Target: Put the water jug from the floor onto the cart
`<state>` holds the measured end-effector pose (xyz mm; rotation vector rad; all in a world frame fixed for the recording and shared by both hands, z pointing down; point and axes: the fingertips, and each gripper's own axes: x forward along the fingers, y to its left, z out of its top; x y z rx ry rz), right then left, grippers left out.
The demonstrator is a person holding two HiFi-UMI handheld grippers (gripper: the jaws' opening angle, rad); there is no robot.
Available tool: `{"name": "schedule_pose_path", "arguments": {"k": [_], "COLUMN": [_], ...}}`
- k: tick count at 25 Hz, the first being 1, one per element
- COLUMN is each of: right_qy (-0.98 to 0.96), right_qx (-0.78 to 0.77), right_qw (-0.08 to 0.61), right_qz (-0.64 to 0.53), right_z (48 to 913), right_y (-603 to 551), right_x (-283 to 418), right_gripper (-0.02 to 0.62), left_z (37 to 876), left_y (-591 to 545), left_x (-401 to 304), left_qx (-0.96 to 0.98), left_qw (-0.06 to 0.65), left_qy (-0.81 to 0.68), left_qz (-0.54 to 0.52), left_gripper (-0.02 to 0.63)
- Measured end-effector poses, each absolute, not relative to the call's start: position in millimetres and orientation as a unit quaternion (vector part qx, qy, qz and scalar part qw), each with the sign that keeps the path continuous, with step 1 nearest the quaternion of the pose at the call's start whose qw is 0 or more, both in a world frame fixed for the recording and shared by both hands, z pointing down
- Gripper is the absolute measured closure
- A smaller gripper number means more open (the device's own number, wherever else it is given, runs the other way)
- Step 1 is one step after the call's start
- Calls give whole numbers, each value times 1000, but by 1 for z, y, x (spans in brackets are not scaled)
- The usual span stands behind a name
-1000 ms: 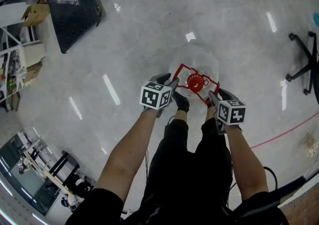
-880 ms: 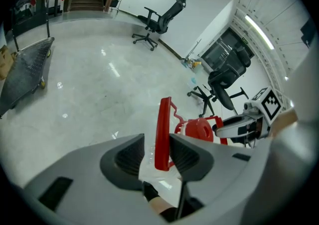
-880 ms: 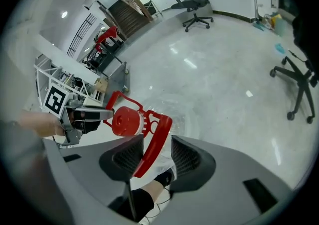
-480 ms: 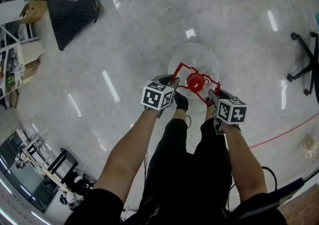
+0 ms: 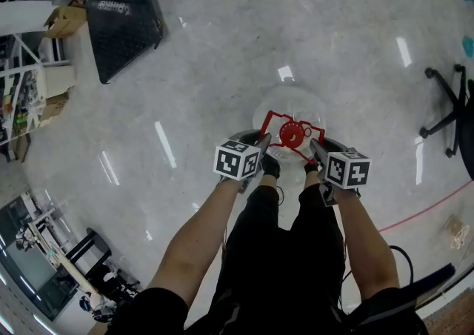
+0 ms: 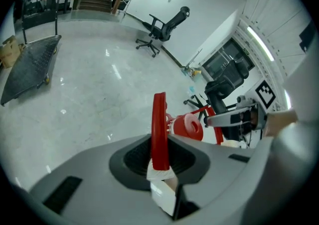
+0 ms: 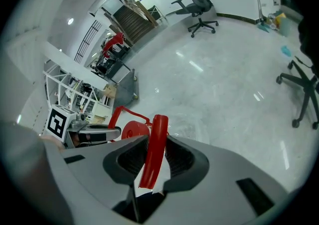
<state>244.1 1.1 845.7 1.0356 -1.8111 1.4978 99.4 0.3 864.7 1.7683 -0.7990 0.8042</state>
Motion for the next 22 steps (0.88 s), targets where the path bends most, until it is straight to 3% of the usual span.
{"name": "schedule_pose_path", "arguments": {"k": [11,22], "right_qy": [-760,-853], "right_qx": [358,336], "right_qw": [241,186], "right_qz": [486,352], "right_z": [668,465], "right_y": [-75,-153], "right_x": [253,218], "right_gripper": [489,491], "left_z": [681,481], "left_y": [-57,-119], "left_x": [112,87], "left_qx": [777,816], "left_qw": [426,327], "left_qy": [-403,-461], "left_qz": [229,125], "left_gripper": [535,529]}}
